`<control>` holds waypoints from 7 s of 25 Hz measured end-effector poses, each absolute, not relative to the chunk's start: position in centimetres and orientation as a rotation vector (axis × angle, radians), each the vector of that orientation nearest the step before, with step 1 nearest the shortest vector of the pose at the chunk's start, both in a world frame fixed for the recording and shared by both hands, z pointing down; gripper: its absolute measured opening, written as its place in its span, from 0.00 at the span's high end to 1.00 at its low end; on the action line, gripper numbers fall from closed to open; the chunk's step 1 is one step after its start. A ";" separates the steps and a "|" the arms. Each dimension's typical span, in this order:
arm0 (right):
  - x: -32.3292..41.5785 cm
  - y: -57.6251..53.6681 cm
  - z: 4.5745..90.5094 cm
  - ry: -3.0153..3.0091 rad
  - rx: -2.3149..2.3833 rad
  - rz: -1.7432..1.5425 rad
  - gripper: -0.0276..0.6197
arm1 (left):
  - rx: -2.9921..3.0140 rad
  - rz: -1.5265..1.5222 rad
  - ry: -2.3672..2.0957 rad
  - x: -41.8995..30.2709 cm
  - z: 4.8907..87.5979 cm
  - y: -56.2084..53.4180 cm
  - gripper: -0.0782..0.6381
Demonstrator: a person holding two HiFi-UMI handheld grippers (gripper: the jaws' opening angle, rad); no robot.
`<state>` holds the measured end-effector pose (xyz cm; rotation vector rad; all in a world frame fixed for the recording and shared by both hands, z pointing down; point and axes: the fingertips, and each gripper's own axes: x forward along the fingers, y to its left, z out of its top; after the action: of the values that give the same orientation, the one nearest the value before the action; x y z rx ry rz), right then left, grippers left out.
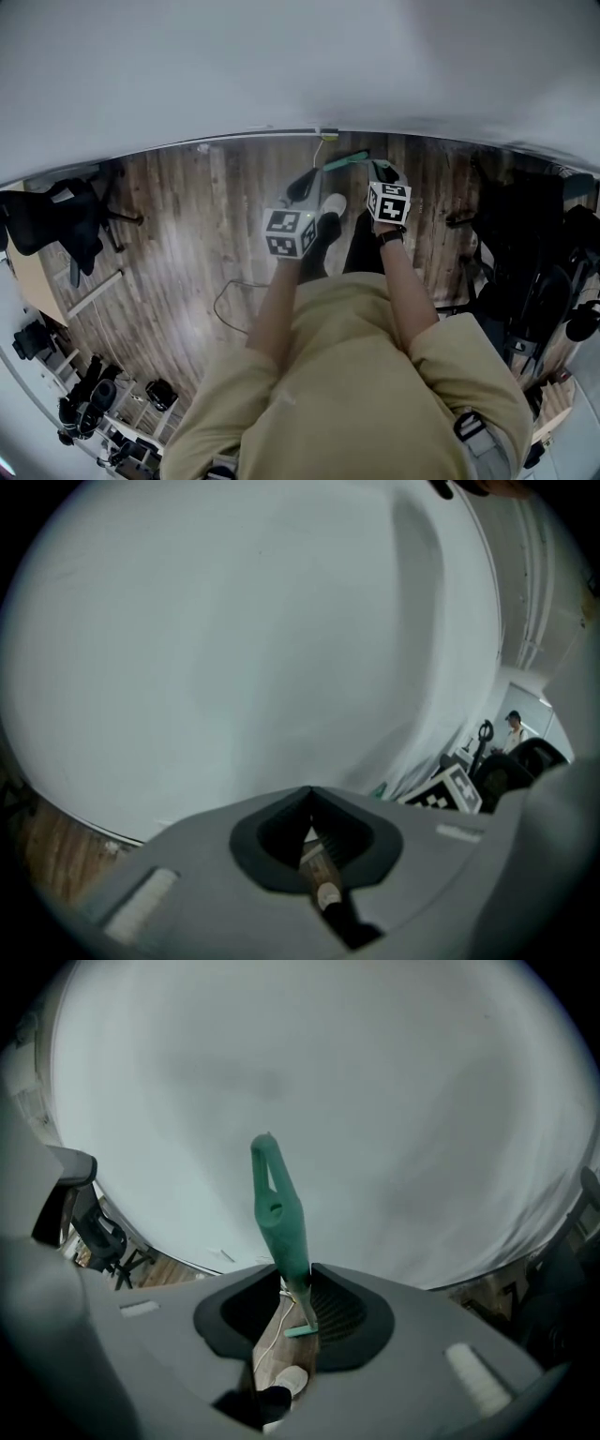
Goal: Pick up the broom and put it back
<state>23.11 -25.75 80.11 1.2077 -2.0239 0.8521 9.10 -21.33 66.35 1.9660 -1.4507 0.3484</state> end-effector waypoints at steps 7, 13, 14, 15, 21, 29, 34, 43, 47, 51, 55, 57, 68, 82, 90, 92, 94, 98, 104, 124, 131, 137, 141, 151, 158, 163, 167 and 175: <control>20.4 -29.8 81.8 -2.099 1.182 0.807 0.80 | 1.933 0.370 -1.444 9.6 67.6 -20.5 0.89; 18.4 -34.1 82.7 -2.144 1.112 0.738 0.81 | 1.895 0.373 -1.455 9.4 68.9 -20.4 0.89; 18.1 -34.6 82.8 -2.148 1.105 0.736 0.81 | 1.893 0.380 -1.456 9.3 69.0 -20.3 0.89; 17.8 -35.0 82.8 -2.151 1.098 0.736 0.81 | 1.891 0.385 -1.460 9.1 69.1 -20.3 0.89; 17.3 -36.3 83.1 -2.138 1.097 0.763 0.81 | 1.888 0.387 -1.476 8.5 68.8 -20.9 0.89; 16.7 -35.7 83.7 -2.156 1.027 0.810 0.69 | 1.921 0.387 -1.460 9.1 68.2 -22.4 0.89; 16.9 -35.2 83.3 -2.193 1.019 0.843 0.58 | 1.955 0.414 -1.432 10.1 68.1 -22.7 0.89; 20.0 -35.8 84.1 -2.181 1.073 0.880 0.52 | 1.972 0.431 -1.405 11.4 68.5 -22.6 0.89; 21.1 -36.0 84.5 -2.184 1.094 0.904 0.49 | 1.963 0.450 -1.398 11.9 69.0 -22.0 0.89; 21.6 -36.0 84.7 -2.202 1.071 0.903 0.45 | 1.961 0.461 -1.393 12.4 69.3 -21.9 0.89; 22.4 -36.4 85.0 -2.212 1.073 0.903 0.40 | 1.969 0.473 -1.391 13.0 69.4 -22.3 0.89; 22.8 -36.4 85.1 -2.215 1.073 0.909 0.39 | 1.969 0.476 -1.387 13.5 69.4 -22.3 0.89; 25.3 -37.5 86.2 -2.197 1.104 0.905 0.70 | 1.955 0.500 -1.379 15.1 70.4 -22.5 0.89; 21.7 -35.0 87.4 -2.116 0.694 0.880 0.81 | 1.855 0.487 -1.443 14.2 71.5 -21.3 0.89; 23.2 -31.5 85.4 -1.959 0.632 0.900 0.81 | 1.861 0.431 -1.437 14.4 70.8 -21.5 0.89; 23.9 -30.1 85.1 -1.936 0.627 0.916 0.81 | 1.865 0.420 -1.431 14.3 70.7 -21.7 0.89; 24.8 -28.7 84.9 -1.920 0.635 0.938 0.81 | 1.873 0.413 -1.419 14.4 70.6 -21.8 0.89; 26.7 -25.6 84.1 -1.882 0.647 0.950 0.81 | 1.895 0.409 -1.387 14.5 70.6 -22.0 0.89; 28.7 -22.9 84.2 -1.820 0.652 0.951 0.81 | 1.906 0.417 -1.367 14.3 71.3 -22.1 0.89; 17.1 -33.9 88.4 -2.122 0.821 0.862 0.80 | 1.831 0.503 -1.439 9.8 72.8 -18.7 0.89; 17.0 -34.5 88.7 -2.156 0.817 0.928 0.46 | 1.823 0.490 -1.444 9.8 73.0 -18.8 0.89; 19.2 -33.8 86.5 -2.194 0.840 0.904 0.36 | 1.836 0.453 -1.432 11.0 72.2 -19.7 0.89; 21.7 -32.0 80.7 -2.224 1.003 0.893 0.40 | 1.874 0.427 -1.414 11.9 70.3 -20.6 0.89; 24.7 -28.5 60.9 -2.355 1.375 0.668 0.75 | 2.208 0.306 -1.383 15.2 57.4 -25.8 0.89; 27.1 -30.7 50.9 -2.417 1.567 0.383 0.95 | 2.397 0.233 -1.455 16.1 50.5 -27.7 0.89; 28.3 -29.6 46.8 -2.427 1.630 0.234 0.95 | 2.473 0.170 -1.526 16.2 47.2 -27.8 0.89; 28.3 -29.1 45.0 -2.440 1.679 0.173 0.95 | 2.560 0.143 -1.576 16.3 44.2 -27.8 0.89; 27.8 -28.4 40.5 -2.500 1.716 0.026 0.95 | 2.654 0.067 -1.623 16.4 40.2 -27.3 0.89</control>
<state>27.82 -28.43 40.51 1.7156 -2.5005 0.0258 16.40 -27.33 40.25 2.6545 -1.6226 0.0670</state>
